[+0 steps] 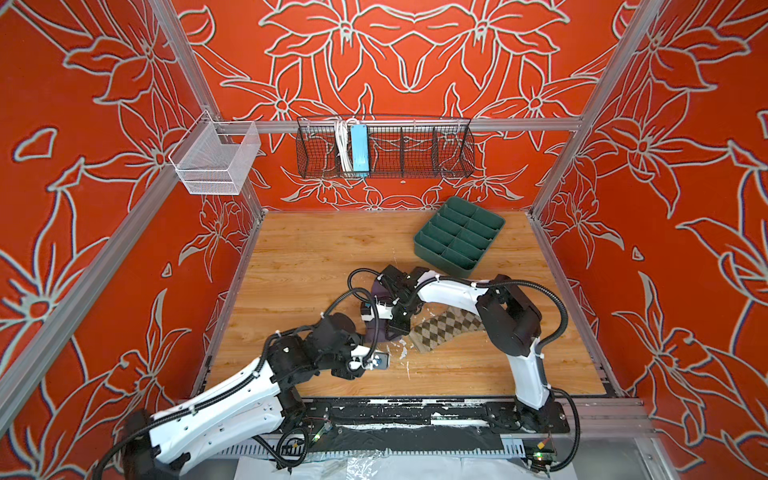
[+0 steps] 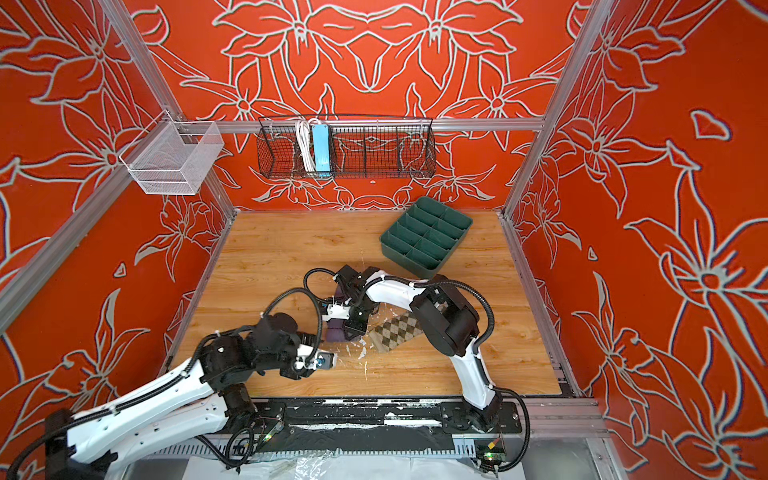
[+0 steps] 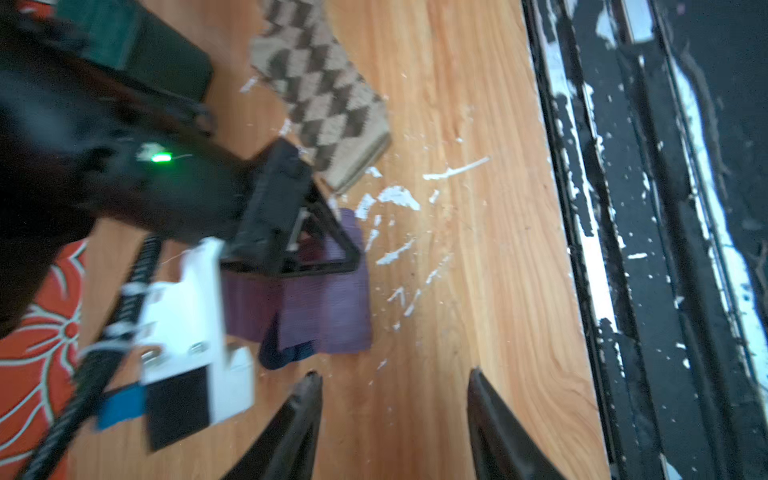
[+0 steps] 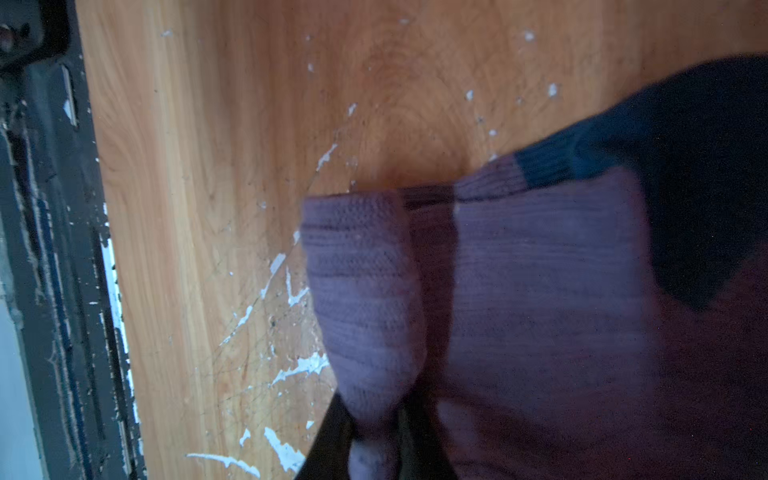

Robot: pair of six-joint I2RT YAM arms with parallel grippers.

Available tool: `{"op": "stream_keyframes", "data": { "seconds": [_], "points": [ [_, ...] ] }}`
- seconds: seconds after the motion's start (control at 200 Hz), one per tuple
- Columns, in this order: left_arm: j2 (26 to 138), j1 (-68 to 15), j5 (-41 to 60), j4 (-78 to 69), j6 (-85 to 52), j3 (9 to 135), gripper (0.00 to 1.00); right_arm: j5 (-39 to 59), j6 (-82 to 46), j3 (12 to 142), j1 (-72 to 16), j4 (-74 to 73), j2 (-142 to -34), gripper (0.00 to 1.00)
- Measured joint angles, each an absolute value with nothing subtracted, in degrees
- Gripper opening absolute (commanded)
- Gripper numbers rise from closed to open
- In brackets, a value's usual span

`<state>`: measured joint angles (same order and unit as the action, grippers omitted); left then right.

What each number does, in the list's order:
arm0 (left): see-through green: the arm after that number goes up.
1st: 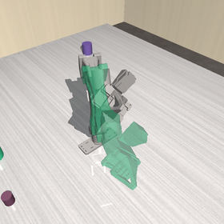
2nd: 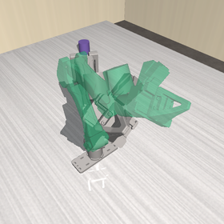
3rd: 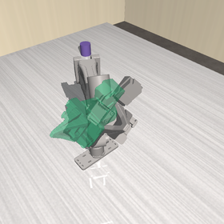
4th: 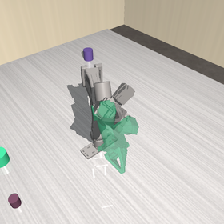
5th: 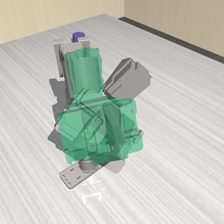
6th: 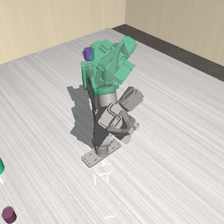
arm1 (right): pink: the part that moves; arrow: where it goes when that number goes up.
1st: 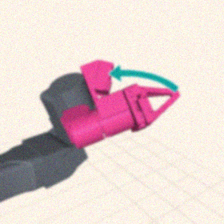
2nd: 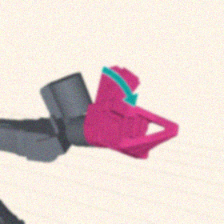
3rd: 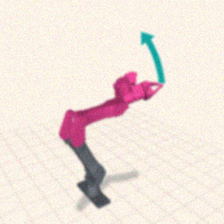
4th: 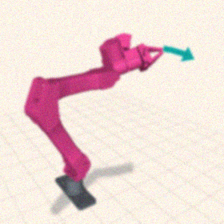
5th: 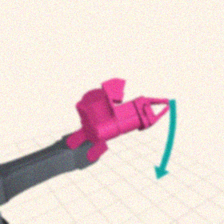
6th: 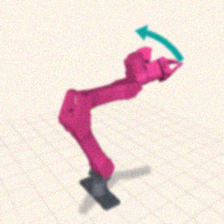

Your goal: Roll the socks

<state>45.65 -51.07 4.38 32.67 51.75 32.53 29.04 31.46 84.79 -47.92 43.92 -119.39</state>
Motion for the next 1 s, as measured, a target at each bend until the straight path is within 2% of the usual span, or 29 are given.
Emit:
{"op": "stream_keyframes", "data": {
  "seconds": [0.355,0.515,0.646,0.831,0.926,1.001],
  "points": [
    [65.65,-53.36,-9.45,9.56,48.34,27.27,0.48,30.06,31.46,85.84,-47.48,45.17,-120.25,0.21],
    [72.27,-53.23,-13.76,3.55,47.33,27.22,0.46,30.33,31.46,84.51,-47.46,44.23,-119.44,0.22],
    [77.12,-52.88,-16.95,2.96,45.52,29.39,0.32,30.37,31.48,82.74,-47.35,42.74,-118.28,0.22],
    [79.68,-52.64,-17.87,3.81,44.38,31.42,0.0,30.57,31.33,80.44,-46.65,40.64,-116.62,0.23],
    [79.66,-52.69,-17.28,3.73,44.05,31.59,0.0,30.52,30.65,78.06,-45.95,38.81,-114.78,0.24],
    [79.44,-52.56,-16.25,3.55,43.81,31.62,0.0,30.52,29.5,74.7,-44.97,36.67,-112.01,0.3]
  ]
}}
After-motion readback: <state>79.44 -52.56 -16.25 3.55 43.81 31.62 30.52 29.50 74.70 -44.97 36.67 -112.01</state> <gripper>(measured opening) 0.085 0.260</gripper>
